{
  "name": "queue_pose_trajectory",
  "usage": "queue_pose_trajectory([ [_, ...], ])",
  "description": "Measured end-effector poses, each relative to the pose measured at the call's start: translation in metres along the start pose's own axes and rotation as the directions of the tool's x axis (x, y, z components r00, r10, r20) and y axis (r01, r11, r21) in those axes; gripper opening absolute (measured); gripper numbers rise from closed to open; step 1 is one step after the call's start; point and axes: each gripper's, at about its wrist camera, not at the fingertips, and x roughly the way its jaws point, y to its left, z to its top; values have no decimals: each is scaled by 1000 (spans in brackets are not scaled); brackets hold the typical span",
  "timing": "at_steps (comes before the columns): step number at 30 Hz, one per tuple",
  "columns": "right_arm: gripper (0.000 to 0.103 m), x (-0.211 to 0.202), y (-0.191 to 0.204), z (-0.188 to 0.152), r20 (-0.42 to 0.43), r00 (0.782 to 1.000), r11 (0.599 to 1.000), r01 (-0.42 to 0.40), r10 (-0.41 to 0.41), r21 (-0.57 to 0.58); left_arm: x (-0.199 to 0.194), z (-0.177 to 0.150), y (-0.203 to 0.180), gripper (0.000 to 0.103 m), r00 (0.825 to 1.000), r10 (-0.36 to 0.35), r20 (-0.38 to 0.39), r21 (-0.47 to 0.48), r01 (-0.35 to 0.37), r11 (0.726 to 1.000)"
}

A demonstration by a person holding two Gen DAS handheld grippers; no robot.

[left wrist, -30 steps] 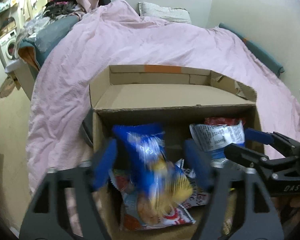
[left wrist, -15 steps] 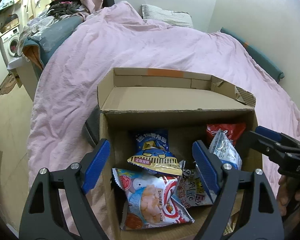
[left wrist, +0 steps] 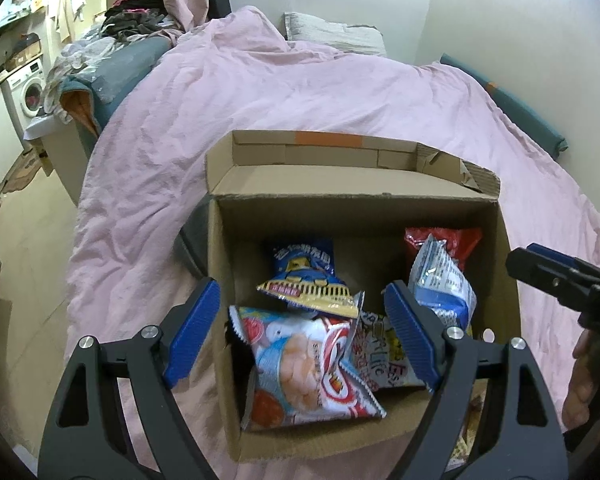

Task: Organize snacks
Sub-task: 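Withdraw both tools from the box toward the pink packet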

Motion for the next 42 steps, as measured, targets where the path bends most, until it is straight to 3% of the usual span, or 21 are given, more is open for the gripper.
queue_pose_trajectory([
  [17, 92, -49, -11, -62, -47, 998, 996, 45, -41, 80, -50, -44, -1, 82, 1000, 19, -7, -37, -19, 999],
  [33, 92, -62, -31, -104, -121, 987, 986, 119, -105, 117, -58, -100, -16, 82, 995, 3, -104, -50, -8, 999],
  [39, 92, -59, -51, -117, -171, 979, 977, 140, -112, 159, -40, -122, -29, 82, 976, -29, -217, -16, 26, 1000],
  [42, 92, -58, -59, -124, -196, 974, 973, 147, -111, 179, -29, -134, -38, 82, 956, -64, -288, -11, 63, 998],
])
